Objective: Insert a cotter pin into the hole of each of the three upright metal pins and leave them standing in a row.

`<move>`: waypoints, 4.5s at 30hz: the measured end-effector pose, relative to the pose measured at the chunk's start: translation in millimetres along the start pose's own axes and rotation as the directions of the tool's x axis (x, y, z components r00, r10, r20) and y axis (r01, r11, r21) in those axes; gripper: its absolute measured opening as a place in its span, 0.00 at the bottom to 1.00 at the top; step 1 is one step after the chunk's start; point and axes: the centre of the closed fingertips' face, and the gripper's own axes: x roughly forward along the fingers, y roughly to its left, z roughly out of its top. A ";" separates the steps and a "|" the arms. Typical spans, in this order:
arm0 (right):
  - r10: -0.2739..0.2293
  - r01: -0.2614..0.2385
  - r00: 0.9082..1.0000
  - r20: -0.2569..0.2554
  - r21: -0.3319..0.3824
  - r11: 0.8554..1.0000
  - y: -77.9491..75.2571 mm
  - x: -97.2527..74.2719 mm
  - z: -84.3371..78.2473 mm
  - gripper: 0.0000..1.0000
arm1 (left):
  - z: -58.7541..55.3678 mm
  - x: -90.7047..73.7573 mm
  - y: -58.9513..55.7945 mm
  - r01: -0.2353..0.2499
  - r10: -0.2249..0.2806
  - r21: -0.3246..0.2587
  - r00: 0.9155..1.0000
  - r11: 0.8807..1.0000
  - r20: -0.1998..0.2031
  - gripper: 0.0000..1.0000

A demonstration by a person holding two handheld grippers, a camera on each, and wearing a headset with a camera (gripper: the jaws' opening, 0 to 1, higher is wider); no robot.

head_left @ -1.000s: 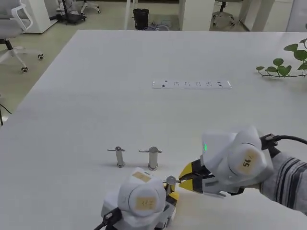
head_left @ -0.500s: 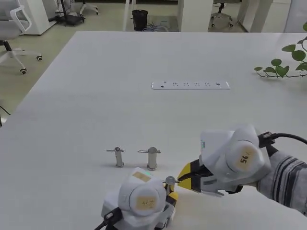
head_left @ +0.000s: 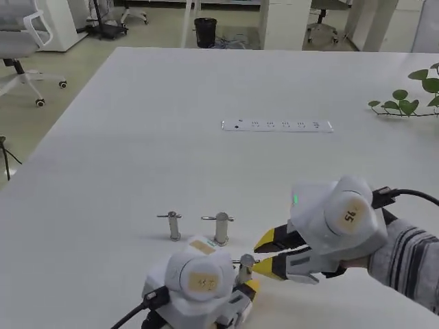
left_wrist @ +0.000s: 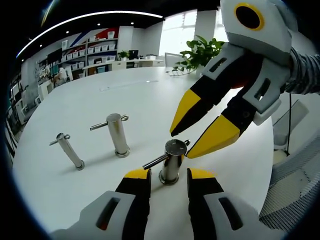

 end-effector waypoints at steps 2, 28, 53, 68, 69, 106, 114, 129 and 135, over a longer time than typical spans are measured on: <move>0.009 -0.009 1.000 0.006 0.021 1.000 1.9 3.8 1.4 0.13 | 0.3 -3.6 0.3 0.003 -0.003 0.011 1.000 1.000 0.000 0.29; 0.034 -0.035 0.999 0.013 0.122 0.992 -10.3 14.4 4.2 0.08 | 13.7 -55.2 26.7 0.004 -0.003 -0.020 0.999 1.000 0.051 0.53; -0.019 0.026 0.997 -0.079 0.089 0.996 -68.2 14.9 -13.4 0.08 | 25.9 -87.7 63.2 -0.082 0.081 0.002 0.990 0.997 0.111 0.76; -0.013 0.021 0.995 -0.100 0.070 0.997 -75.1 15.2 -20.9 0.09 | 19.5 -96.9 78.0 -0.118 0.116 0.019 0.987 0.993 0.111 0.85; -0.015 0.022 0.995 -0.099 0.074 0.997 -76.0 15.2 -21.1 0.09 | 19.4 -97.4 78.6 -0.120 0.118 0.015 0.987 0.993 0.113 0.86; -0.263 0.160 0.950 0.169 0.461 0.873 -60.8 -40.5 -1.3 0.49 | 30.2 -106.5 94.4 -0.110 0.115 -0.050 0.985 0.993 0.131 0.94; -0.376 0.212 0.909 0.178 0.580 0.786 -51.8 -52.6 -7.5 0.68 | 36.5 -109.0 94.4 -0.107 0.116 -0.069 0.983 0.992 0.145 0.99; -0.437 0.250 0.884 0.168 0.620 0.744 -29.0 -52.8 -10.1 0.82 | 34.1 -112.3 94.5 -0.112 0.125 -0.097 0.982 0.989 0.142 0.99; -0.452 0.239 0.872 0.186 0.644 0.727 -22.6 -54.6 -7.3 0.82 | 33.0 -114.2 94.4 -0.112 0.131 -0.127 0.979 0.986 0.154 0.99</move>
